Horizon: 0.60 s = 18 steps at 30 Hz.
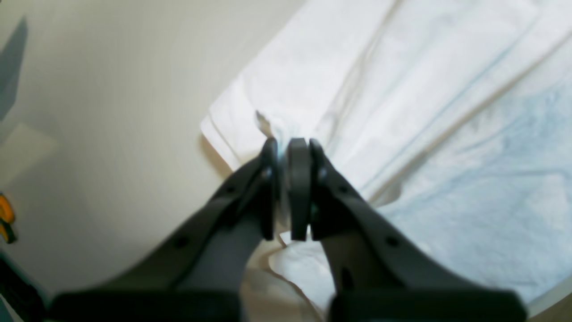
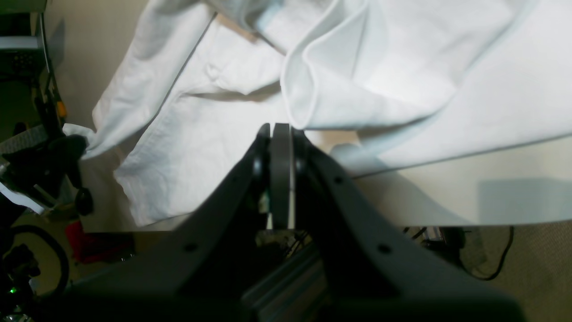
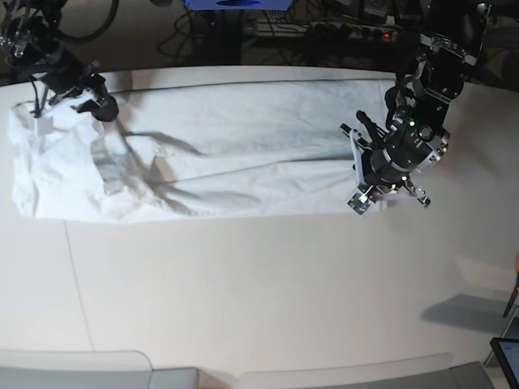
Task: Fold the T-shirt properly
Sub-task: 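Open both grippers and lift them off the folded shirt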
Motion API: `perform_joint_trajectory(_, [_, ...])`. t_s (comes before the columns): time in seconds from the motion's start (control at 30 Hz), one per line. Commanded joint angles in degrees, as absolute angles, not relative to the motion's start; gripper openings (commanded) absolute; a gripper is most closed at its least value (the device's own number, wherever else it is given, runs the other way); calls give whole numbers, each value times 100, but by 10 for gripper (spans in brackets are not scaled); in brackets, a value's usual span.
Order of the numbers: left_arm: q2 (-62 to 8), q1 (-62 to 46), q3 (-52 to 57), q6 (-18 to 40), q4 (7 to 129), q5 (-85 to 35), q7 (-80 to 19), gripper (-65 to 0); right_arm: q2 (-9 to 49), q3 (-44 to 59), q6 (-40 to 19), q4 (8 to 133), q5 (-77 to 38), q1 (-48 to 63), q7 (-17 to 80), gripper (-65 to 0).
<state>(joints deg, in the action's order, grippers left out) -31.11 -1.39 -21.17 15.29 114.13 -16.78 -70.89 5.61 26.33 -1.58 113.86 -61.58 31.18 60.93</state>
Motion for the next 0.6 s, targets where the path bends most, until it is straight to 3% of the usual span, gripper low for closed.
perform_joint_trajectory(0.0, [-3187, -57, -2079, 1534, 11521, -1675, -7064, -650, 602, 2668, -171, 11459, -6273, 3143, 6026, -650])
perform_joint_trajectory(0.23, [-3187, -66, -2079, 1534, 11600, -1692, -7064, -643, 602, 2677, -171, 11310, -6281, 3116, 6018, -633])
perform_joint_trajectory(0.37, [-3187, -75, -2097, 1622, 11600, -1701, -7064, -516, 602, 2686, -171, 11301, -6281, 3090, 6018, -577])
perform_joint_trajectory(0.43, [-3187, -154, -2079, 1991, 11600, -1701, -7064, -445, 602, 2686, -171, 11301, -6281, 3037, 6018, -577])
perform_joint_trajectory(0.57, [-3169, -242, -2035, 2659, 11609, -1692, -7055, -406, 602, 2686, -171, 11301, -6281, 3020, 6018, -577])
